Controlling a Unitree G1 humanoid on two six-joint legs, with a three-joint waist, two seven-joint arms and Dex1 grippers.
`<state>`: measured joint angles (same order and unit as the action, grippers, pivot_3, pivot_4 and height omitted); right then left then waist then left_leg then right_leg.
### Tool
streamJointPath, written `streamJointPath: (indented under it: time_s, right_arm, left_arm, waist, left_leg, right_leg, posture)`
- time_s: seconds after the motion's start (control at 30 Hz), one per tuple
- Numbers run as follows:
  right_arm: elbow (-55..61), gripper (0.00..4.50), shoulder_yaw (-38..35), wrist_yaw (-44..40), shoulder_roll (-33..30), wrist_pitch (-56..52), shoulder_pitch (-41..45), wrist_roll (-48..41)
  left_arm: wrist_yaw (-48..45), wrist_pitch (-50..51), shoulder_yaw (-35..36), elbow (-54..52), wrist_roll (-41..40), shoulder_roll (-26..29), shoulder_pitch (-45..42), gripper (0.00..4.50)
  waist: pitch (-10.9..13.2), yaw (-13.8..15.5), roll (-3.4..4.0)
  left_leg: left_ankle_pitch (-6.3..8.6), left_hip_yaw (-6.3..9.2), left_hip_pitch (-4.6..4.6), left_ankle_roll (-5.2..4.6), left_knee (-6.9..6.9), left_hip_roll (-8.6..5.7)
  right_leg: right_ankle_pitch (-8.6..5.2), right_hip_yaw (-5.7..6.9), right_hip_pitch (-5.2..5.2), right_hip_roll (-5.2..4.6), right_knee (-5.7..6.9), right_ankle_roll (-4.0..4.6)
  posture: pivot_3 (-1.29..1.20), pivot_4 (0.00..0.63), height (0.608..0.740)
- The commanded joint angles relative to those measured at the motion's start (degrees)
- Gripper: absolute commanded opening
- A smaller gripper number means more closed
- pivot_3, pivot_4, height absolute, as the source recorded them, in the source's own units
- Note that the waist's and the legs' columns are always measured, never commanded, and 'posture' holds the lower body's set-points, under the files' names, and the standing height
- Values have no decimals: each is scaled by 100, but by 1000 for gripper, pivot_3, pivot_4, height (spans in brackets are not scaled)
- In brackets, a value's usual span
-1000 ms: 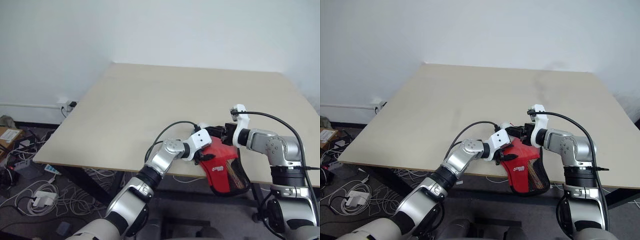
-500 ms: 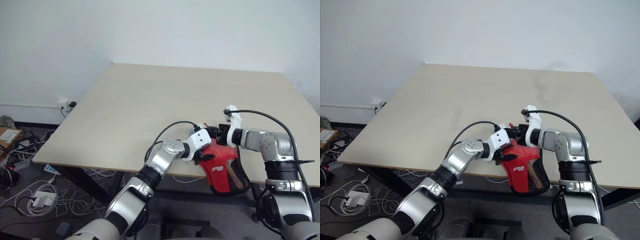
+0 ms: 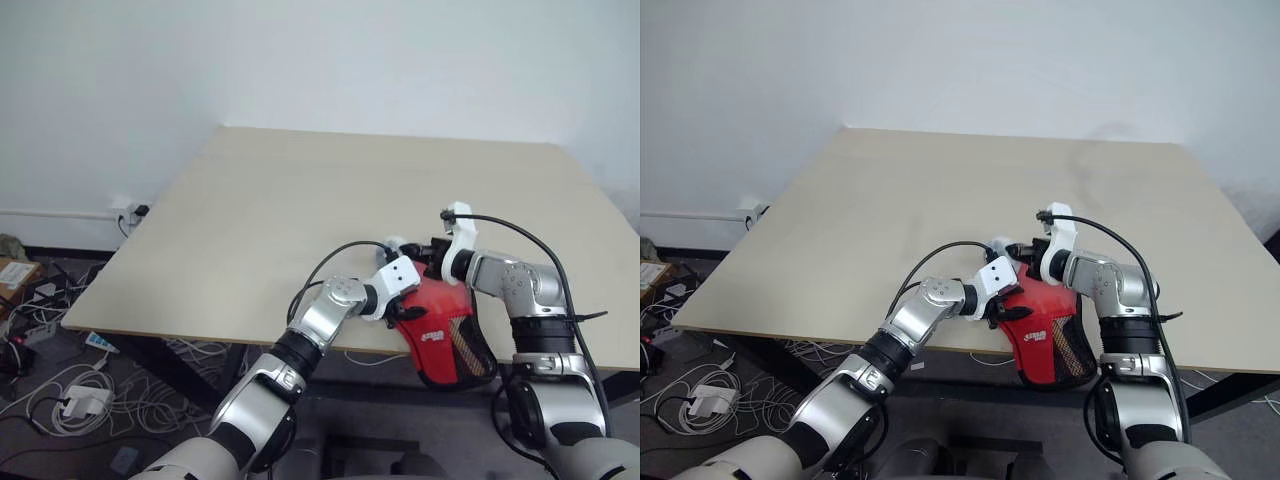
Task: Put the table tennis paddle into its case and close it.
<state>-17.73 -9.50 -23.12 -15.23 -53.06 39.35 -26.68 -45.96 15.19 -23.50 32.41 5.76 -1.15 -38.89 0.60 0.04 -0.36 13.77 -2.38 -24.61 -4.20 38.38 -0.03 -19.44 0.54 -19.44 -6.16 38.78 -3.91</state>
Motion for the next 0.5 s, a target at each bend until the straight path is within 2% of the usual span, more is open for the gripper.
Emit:
streamJointPath:
  time_s: [0.03,0.3,0.5]
  right_arm:
    - [-324,33,-307,465,104,675,410,184]
    - [-1066,33,-23,783,55,1511,706,832]
    - [-1486,33,-215,712,-442,1764,941,974]
  left_arm:
    - [-9,180,-132,-57,97,56,95,2455]
    - [-6,359,-181,-244,103,166,191,2455]
    - [24,417,-175,-235,101,179,195,2455]
  waist:
    - [0,2,1]
    - [-2,-12,9]
    - [-1,-2,15]
  left_leg:
    - [0,0,0,0,-1,-2]
    - [-1,-5,0,2,-4,-15]
    - [-1,-2,0,2,-2,-15]
  right_leg:
    - [0,0,0,0,0,0]
    - [0,-2,2,0,0,0]
    - [0,-1,1,0,-2,0]
  posture:
    - [0,0,715]
    - [0,0,715]
    - [0,0,715]
